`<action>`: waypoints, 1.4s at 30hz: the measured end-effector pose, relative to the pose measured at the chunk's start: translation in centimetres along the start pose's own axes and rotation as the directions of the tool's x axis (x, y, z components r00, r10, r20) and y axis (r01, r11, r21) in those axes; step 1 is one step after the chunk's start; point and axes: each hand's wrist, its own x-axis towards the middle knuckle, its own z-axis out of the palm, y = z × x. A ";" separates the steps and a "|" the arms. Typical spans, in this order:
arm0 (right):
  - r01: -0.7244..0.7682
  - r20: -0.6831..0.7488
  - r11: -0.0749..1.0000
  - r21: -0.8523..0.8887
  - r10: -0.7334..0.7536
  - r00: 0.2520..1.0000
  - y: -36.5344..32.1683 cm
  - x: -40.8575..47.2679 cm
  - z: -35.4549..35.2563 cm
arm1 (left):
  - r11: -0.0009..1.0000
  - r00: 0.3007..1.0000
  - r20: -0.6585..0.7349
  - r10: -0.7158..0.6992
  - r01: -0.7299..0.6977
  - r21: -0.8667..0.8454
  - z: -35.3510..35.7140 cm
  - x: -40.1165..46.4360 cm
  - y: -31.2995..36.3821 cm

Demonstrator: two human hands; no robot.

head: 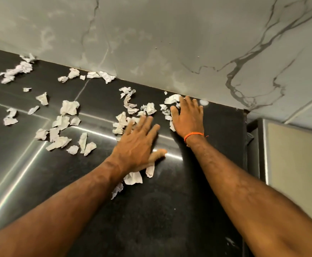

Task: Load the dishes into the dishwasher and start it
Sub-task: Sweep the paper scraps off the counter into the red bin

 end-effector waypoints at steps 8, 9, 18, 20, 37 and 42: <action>0.230 0.133 0.972 0.036 -0.233 0.963 -5.8 4.0 2.5 | 0.992 0.998 0.053 -0.039 0.045 -0.116 0.1 -2.6 -4.6; 0.316 0.182 0.949 0.004 -0.311 0.933 -6.7 4.3 2.7 | 0.991 0.996 0.071 0.053 -0.044 -0.123 0.0 -3.0 -4.7; 0.434 0.245 0.899 0.054 -0.433 0.867 -11.8 5.1 4.7 | 0.937 0.940 0.007 -0.342 0.341 -0.076 1.3 -6.3 -8.5; 0.556 0.307 0.829 0.066 -0.547 0.779 -13.8 3.0 4.7 | 0.898 0.893 -0.102 -0.438 0.429 -0.103 1.3 -7.4 -9.1; 0.450 0.335 0.892 0.035 -0.434 0.836 -14.8 -9.0 4.1 | 0.844 0.845 -0.048 -0.532 0.526 -0.101 2.6 -13.2 -10.7; 0.288 0.154 0.953 0.090 -0.299 0.942 -13.9 -9.6 2.5 | 0.838 0.841 -0.088 -0.533 0.511 -0.189 2.1 -15.7 -13.1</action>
